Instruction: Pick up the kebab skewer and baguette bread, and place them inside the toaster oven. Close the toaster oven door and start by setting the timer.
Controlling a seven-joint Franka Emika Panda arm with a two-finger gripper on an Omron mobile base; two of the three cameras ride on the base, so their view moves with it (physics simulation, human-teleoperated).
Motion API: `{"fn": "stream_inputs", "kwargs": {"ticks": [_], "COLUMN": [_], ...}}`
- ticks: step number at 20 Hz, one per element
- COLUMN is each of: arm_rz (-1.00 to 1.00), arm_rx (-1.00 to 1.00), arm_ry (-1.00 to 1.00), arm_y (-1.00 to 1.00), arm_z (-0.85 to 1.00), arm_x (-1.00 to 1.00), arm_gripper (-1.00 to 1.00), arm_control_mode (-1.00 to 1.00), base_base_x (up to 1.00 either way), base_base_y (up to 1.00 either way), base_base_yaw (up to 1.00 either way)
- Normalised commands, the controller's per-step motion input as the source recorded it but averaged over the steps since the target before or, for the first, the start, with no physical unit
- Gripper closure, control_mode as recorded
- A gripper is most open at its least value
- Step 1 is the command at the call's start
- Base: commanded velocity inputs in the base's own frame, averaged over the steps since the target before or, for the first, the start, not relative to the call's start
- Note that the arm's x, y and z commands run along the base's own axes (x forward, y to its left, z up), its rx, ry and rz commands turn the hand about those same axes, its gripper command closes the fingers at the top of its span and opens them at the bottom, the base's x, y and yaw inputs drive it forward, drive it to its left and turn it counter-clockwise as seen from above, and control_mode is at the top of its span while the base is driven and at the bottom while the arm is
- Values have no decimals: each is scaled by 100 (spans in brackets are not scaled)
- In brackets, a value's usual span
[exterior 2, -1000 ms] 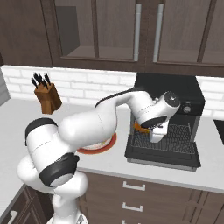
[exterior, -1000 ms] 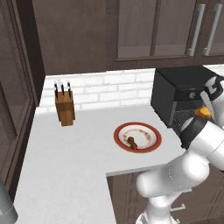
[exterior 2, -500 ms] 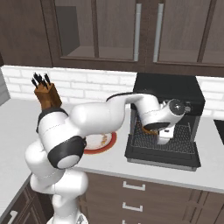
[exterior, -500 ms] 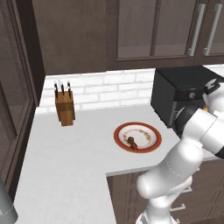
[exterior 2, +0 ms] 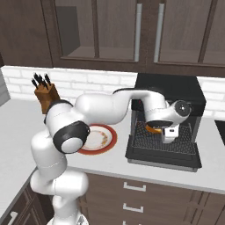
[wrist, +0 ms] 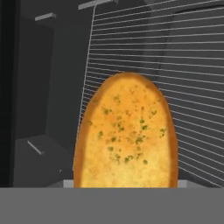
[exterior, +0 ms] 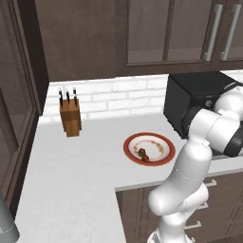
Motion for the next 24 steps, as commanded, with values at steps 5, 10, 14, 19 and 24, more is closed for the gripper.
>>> {"fn": "stream_inputs", "kwargs": {"ticks": [5, 10, 14, 19, 24], "arm_rz": [0, 0, 0, 0, 0], "arm_rx": [0, 0, 0, 0, 0], "arm_ry": [0, 0, 0, 0, 0], "arm_y": [0, 0, 0, 0, 0], "arm_z": [-8, -4, 0, 0, 0], "arm_x": [16, 3, 0, 0, 0], "arm_gripper": [100, -100, -100, -100, -100], "arm_control_mode": [-100, -100, -100, -100, -100], "base_base_x": [0, 0, 0, 0, 0], "base_base_y": [0, 0, 0, 0, 0], "base_base_yaw": [0, 0, 0, 0, 0]}}
